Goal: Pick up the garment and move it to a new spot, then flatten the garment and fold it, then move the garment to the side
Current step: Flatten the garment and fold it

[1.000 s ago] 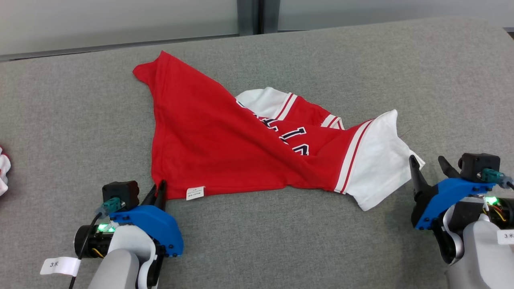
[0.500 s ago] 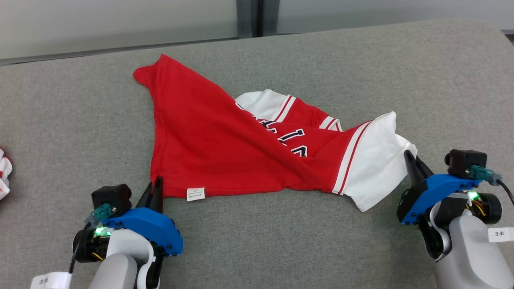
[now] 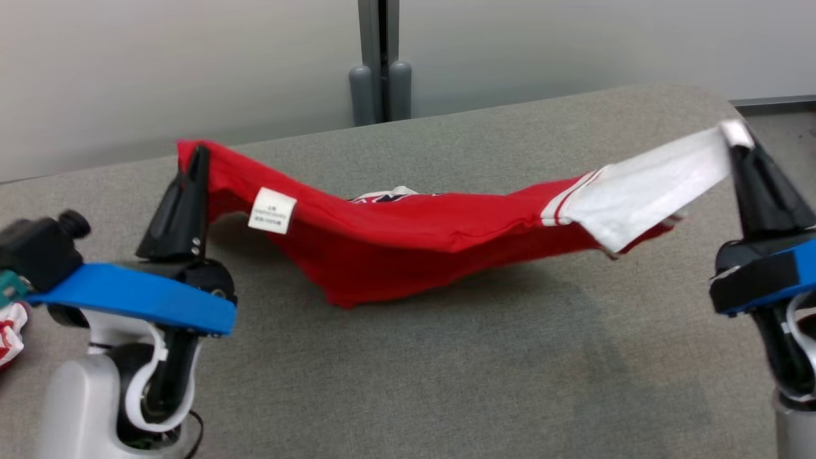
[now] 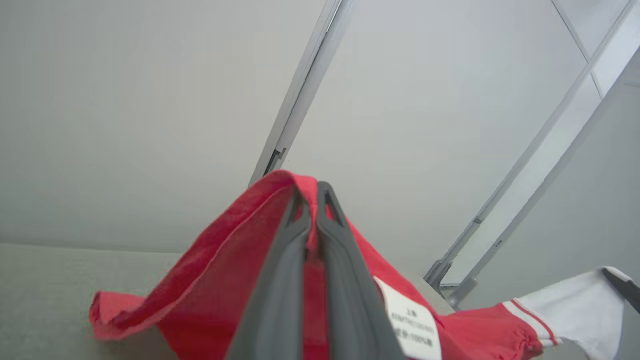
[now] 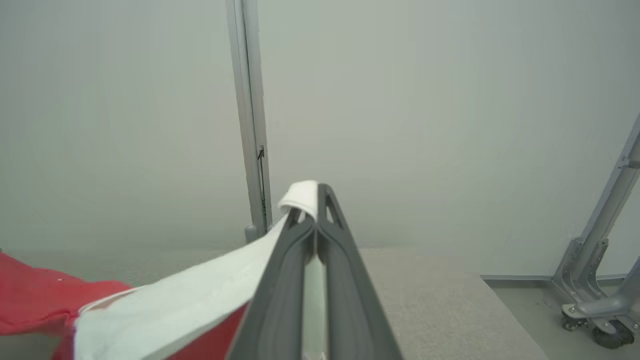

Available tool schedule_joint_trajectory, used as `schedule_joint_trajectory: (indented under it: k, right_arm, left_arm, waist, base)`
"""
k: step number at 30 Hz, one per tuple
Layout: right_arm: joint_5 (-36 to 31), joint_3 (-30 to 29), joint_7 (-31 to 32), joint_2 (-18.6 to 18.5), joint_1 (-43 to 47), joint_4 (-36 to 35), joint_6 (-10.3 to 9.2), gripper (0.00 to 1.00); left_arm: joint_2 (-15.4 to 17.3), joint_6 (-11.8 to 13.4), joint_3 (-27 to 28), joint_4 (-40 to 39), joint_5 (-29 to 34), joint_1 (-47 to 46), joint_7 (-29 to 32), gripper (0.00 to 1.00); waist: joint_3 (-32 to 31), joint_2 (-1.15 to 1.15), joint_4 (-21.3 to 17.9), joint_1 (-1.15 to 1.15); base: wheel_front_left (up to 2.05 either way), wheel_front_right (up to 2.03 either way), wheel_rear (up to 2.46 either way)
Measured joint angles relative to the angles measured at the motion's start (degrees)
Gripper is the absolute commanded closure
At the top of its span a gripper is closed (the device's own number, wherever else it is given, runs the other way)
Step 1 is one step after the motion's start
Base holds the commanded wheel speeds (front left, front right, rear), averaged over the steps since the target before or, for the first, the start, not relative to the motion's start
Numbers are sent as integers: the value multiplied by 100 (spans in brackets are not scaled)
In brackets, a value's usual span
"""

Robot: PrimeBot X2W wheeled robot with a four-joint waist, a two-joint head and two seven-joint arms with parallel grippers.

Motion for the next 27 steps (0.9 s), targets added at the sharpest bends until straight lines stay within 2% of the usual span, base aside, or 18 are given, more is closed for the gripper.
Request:
schedule_joint_trajectory:
  k: [4, 7, 12, 16, 19, 22, 27]
  right_arm:
    - [-16, -152, 323, -219, -305, -961, 0, 100]
    - [-130, -132, 595, -582, -610, -1434, 0, 100]
    - [-108, 14, 922, -991, -1235, -1586, 0, 100]
    - [-20, 278, 628, -1195, -1938, -921, 0, 100]
    - [115, 650, 138, -1302, -2593, 0, 0, 100]
    - [338, 958, -426, -1233, -3410, 972, 0, 100]
    - [-140, 1285, -1559, -1268, -4990, 2341, 0, 100]
  left_arm:
    - [313, 101, 101, -684, -234, -406, 713, 100]
    - [517, 171, 135, -1033, -315, -743, 1169, 100]
    - [753, 299, 111, -1122, -337, -1236, 1682, 100]
    - [893, 376, 182, -808, -256, -1694, 1809, 100]
    - [1000, 436, 231, -470, -165, -2137, 1846, 100]
    - [1069, 453, 274, -36, -31, -2728, 1770, 100]
    - [1224, 550, 335, 932, 442, -3839, 1315, 100]
  waist:
    - [-32, 0, -16, 0]
    - [53, 0, -17, 0]
    - [409, 0, -70, 0]
    - [928, 0, -179, 1]
    - [1403, 0, -278, 2]
    - [1842, 0, -296, 3]
    - [2387, 0, -181, 4]
  base:
    - [0, 0, 0]
    - [0, 0, 0]
    - [0, 0, 0]
    - [0, 0, 0]
    - [0, 0, 0]
    - [0, 0, 0]
    - [0, 0, 0]
